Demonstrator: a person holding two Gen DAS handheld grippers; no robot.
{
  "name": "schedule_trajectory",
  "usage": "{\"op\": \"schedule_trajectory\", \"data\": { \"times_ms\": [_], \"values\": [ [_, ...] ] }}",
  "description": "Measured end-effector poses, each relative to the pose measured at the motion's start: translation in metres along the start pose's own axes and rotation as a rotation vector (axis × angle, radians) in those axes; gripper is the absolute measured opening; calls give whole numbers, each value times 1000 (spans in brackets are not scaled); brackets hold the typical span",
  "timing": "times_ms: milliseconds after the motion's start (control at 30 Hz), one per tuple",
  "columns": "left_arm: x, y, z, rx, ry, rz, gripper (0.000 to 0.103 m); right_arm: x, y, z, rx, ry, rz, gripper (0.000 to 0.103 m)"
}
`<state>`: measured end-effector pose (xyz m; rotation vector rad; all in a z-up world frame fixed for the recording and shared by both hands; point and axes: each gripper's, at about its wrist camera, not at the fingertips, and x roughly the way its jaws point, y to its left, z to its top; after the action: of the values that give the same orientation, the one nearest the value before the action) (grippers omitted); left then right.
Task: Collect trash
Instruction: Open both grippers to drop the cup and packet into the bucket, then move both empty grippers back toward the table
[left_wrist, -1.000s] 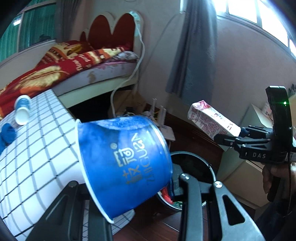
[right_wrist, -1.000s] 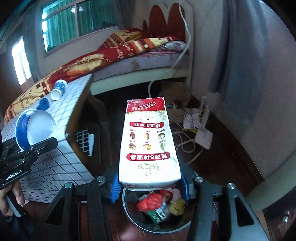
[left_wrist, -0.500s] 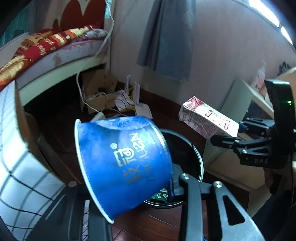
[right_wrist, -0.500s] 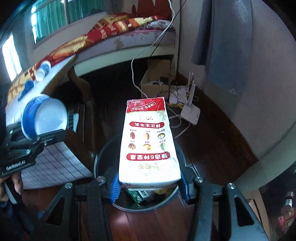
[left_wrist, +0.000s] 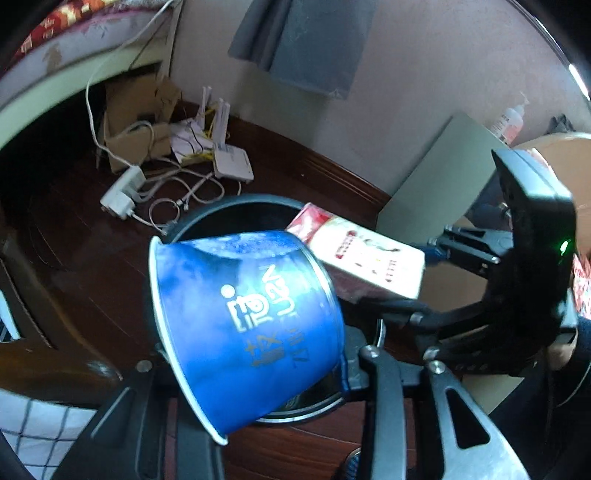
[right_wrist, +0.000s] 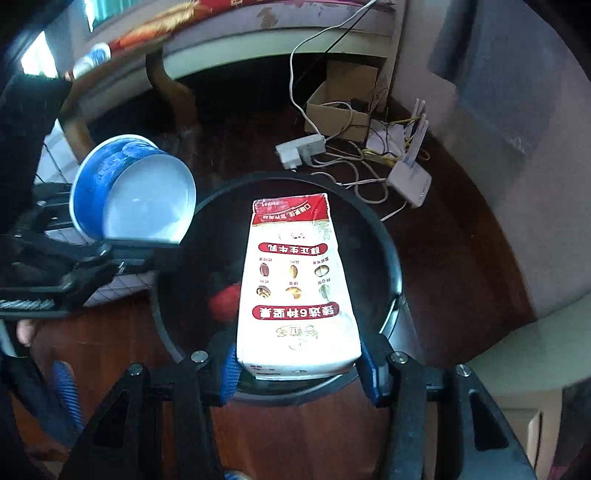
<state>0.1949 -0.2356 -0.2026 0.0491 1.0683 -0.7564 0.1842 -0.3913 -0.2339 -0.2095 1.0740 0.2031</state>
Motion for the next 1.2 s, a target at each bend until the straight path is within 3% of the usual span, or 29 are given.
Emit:
{"op": "schedule_trajectory", "data": {
  "times_ms": [33, 100, 200, 367, 667, 1200],
  "values": [
    [4, 4, 1, -30, 7, 19, 81, 8, -5, -1, 14, 34, -31, 103],
    [0, 12, 1, -66, -13, 88, 92, 10, -19, -3, 68, 44, -12, 103],
    [-12, 15, -4, -73, -50, 182, 97, 7, -38, -2, 150, 33, -36, 103],
    [-32, 14, -8, -60, -101, 296, 99, -7, -51, 2, 274, -9, -49, 103],
    [-74, 2, 5, -46, -185, 342, 100, -58, -41, 25, 350, -124, -47, 103],
    [-162, 12, 6, -75, -318, 448, 100, -123, 27, 63, 263, -269, -11, 103]
  ]
}}
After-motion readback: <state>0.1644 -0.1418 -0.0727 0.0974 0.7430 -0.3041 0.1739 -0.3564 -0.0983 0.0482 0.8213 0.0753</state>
